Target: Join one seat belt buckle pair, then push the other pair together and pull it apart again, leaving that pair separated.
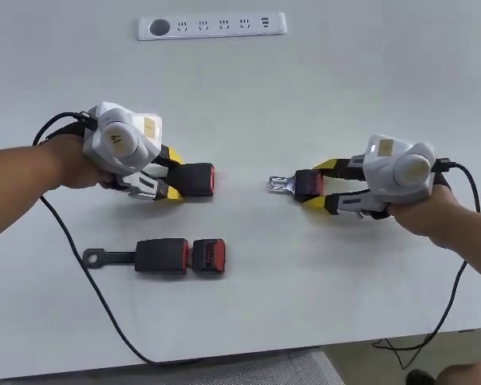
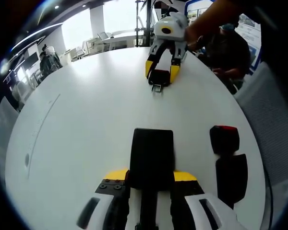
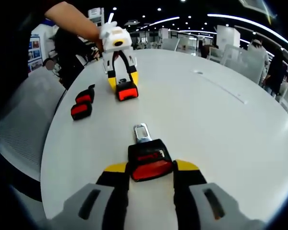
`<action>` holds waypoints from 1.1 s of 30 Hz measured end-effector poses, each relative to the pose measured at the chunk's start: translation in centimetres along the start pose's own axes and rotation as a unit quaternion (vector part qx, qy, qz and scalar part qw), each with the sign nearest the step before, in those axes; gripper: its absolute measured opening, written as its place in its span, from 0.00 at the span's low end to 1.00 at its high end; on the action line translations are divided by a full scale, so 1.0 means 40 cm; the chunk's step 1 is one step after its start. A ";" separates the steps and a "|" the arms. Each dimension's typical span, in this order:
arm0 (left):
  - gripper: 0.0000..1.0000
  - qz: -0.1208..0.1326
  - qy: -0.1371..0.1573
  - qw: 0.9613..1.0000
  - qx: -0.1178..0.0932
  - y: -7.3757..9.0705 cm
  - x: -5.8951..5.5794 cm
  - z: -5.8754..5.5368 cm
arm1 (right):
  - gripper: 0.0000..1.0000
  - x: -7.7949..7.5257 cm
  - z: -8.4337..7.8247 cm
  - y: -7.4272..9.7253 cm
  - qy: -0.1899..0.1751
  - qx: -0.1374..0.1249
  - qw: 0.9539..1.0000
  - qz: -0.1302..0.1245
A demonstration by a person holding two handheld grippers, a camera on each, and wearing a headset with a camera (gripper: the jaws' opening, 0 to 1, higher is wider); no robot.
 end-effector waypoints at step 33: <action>0.61 0.012 0.069 0.997 -0.009 0.025 -0.015 0.026 | 0.75 -0.033 0.003 0.060 -0.021 -0.001 0.998 -0.056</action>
Point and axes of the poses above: the centre of the closed fingertips' face, and the gripper's own axes: y roughly backward along the fingers, x roughly to its left, z roughly out of its top, the point moved 3 cm from there along y, roughly backward along the fingers, and after that the axes turned 1 degree about -y, right-handed, at the moved point
